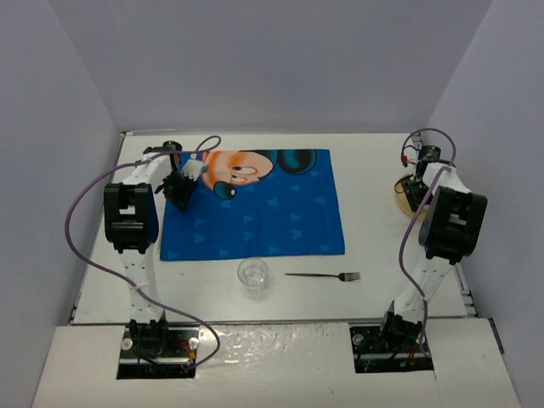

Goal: Set the dinner table for one person

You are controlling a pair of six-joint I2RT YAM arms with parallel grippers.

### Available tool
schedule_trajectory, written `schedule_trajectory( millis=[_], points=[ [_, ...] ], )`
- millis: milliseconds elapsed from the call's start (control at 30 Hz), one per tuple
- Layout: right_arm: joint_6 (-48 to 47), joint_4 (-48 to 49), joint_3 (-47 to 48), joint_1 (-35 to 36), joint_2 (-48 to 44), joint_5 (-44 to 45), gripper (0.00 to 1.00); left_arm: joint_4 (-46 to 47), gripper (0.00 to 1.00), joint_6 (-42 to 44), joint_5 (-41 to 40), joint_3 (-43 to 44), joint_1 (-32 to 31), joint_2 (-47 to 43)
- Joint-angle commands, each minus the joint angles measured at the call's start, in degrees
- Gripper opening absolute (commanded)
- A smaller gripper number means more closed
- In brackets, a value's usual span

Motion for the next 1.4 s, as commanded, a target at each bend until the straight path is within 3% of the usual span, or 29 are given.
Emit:
schedule_trajectory(
  millis=[0, 333, 600, 800, 867, 967, 1000, 1200, 1367],
  points=[
    [-1.63, -4.18, 5.30, -2.01, 3.64, -4.73, 0.54, 2.19, 0.18, -0.67, 1.14, 1.97, -0.51, -8.42],
    [-1.34, -5.75, 9.98, -3.05, 11.23, -7.27, 0.51, 1.99, 0.19, -0.70, 0.90, 0.71, -0.52, -12.53],
    [-1.30, -5.66, 11.50, -2.80, 9.42, -8.69, 0.53, 2.10, 0.19, -0.85, 0.59, 0.92, -0.52, -13.21],
    [-1.73, -6.70, 13.62, -2.78, 13.20, -8.03, 0.50, 1.50, 0.19, -0.73, 0.68, 1.05, -0.52, -13.64],
    [-1.97, -7.46, 13.89, -2.78, 15.12, -8.47, 0.39, 1.47, 0.19, -0.39, 0.35, 0.55, -0.52, -13.99],
    [-2.22, -7.86, 13.55, -2.69, 17.07, -9.61, 0.09, 1.13, 0.19, 0.09, -0.06, 0.31, -0.52, -14.48],
    [-2.15, -7.86, 13.55, -2.69, 17.74, -9.88, 0.03, 1.07, 0.19, 0.23, -0.20, 0.31, -0.52, -14.55],
    [-1.56, -7.41, 13.61, -2.55, 17.60, -11.21, 0.00, 0.86, 0.19, 0.26, -0.51, 1.00, -0.52, -14.66],
    [-0.67, -6.37, 13.18, -1.52, 10.54, -11.46, 0.00, 1.28, 0.19, -0.58, -0.37, 1.63, -0.52, -14.17]
  ],
)
